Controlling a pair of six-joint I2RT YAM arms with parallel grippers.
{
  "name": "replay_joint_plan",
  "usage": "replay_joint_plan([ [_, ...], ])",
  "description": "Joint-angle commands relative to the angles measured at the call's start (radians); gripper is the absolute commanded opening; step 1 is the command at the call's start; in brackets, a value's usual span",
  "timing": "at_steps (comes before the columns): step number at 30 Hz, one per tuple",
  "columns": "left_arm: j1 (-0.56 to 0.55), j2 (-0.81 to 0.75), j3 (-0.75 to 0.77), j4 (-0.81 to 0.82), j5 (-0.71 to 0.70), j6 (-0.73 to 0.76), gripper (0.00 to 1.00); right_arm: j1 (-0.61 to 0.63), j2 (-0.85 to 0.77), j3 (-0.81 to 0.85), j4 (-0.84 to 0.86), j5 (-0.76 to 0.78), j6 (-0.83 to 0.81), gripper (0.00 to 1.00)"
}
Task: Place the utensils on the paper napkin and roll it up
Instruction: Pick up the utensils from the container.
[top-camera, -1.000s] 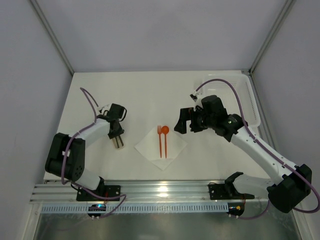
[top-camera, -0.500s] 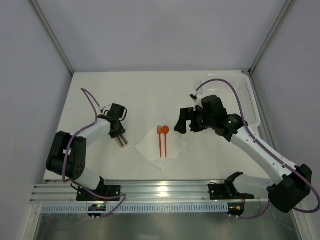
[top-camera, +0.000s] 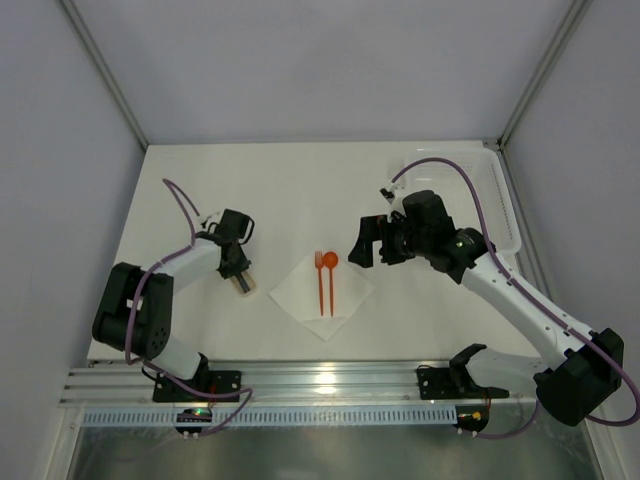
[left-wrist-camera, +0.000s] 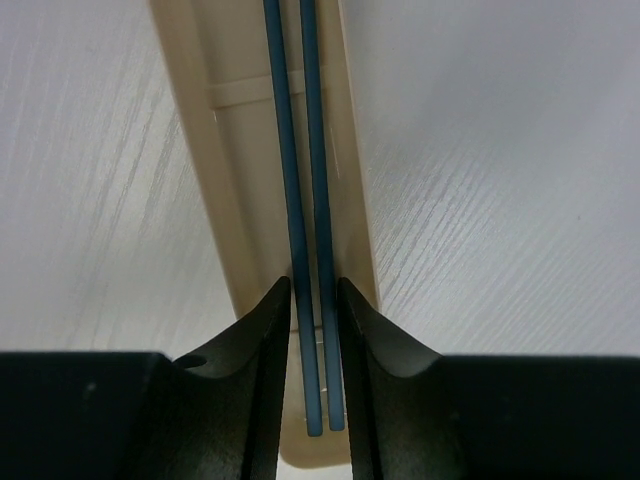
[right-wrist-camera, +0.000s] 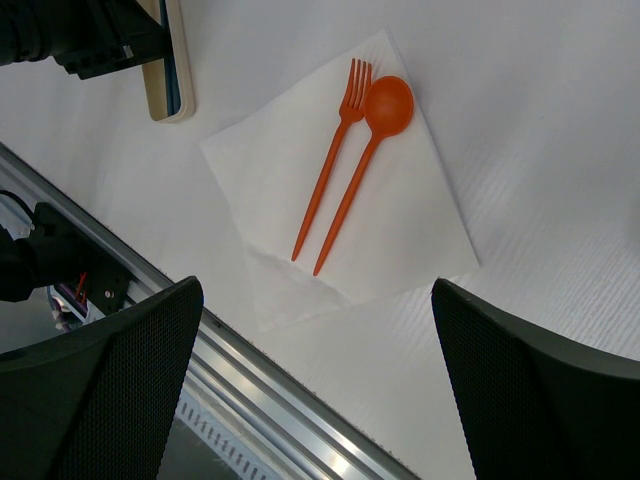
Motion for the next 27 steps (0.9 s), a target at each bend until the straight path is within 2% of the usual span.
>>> replay_joint_plan([
  [1, 0.007, -0.017, -0.016, 0.024, -0.010, -0.008, 0.26, 0.001, -0.013, 0.001, 0.019, -0.007, -0.010, 1.00],
  [14, 0.007, -0.048, -0.013, -0.005, -0.044, -0.012, 0.18, 0.001, -0.019, 0.005, 0.016, -0.010, -0.010, 1.00],
  [27, 0.006, -0.125, 0.018, -0.075, -0.050, -0.018, 0.00, 0.003, -0.020, 0.005, 0.016, -0.007, -0.010, 0.99],
])
